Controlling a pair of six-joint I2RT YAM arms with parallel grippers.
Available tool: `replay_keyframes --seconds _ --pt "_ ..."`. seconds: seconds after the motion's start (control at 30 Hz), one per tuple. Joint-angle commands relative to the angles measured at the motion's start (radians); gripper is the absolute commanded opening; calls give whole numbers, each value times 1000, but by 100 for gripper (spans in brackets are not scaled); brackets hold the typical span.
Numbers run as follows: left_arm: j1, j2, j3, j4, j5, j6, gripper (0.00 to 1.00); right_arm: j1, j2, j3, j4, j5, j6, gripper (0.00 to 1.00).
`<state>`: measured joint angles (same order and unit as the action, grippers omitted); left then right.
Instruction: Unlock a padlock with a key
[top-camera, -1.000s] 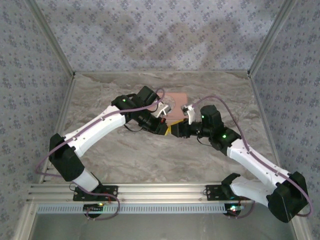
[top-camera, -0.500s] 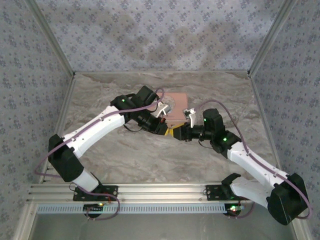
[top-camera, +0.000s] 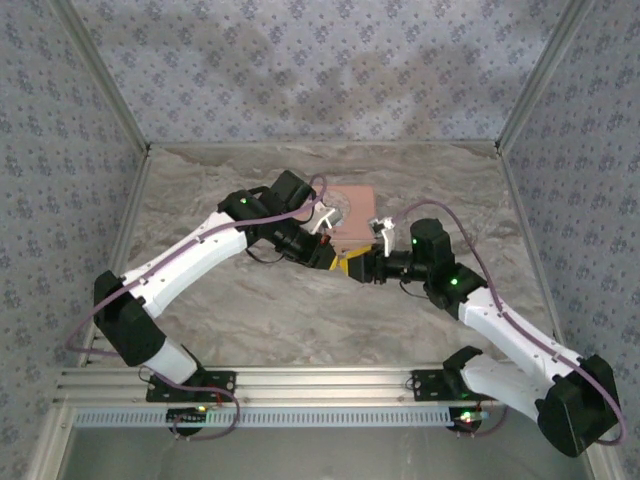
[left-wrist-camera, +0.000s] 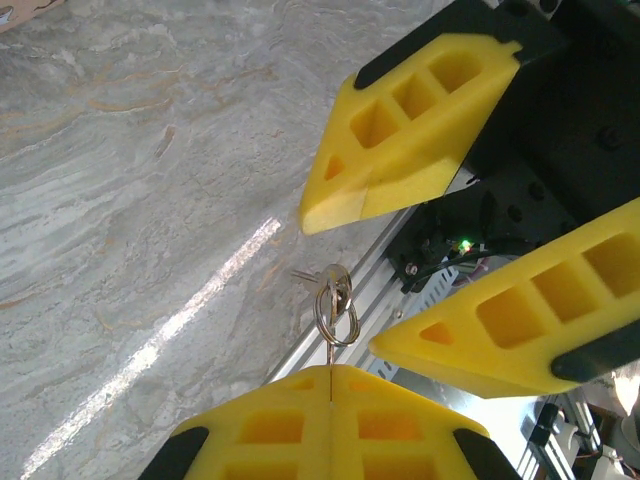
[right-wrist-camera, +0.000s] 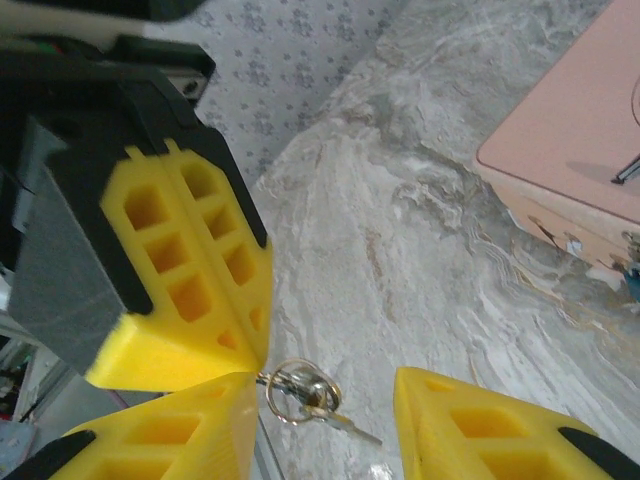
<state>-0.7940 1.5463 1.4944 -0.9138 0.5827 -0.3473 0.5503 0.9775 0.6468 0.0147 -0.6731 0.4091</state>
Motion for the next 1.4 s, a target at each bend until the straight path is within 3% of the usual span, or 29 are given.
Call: replay_keyframes --seconds 0.0,0.37,0.5,0.63,1.0,1.17,1.37 --pt "-2 -24 27 9 14 20 0 19 -13 45 -90 48 -58 42" --pt "-1 -22 24 9 12 16 0 98 -4 105 -164 190 -122 44" --pt "-1 -21 24 13 12 13 0 109 2 120 -171 210 -130 39" --pt "-1 -22 24 15 10 11 0 109 3 122 -177 220 -133 27" --pt "-2 -24 15 17 9 13 0 87 -30 95 -144 219 -96 22" --pt "-2 -30 12 25 8 9 0 83 -31 88 -124 179 -92 8" --pt "-1 -37 13 31 5 7 0 83 -35 82 -114 167 -93 2"
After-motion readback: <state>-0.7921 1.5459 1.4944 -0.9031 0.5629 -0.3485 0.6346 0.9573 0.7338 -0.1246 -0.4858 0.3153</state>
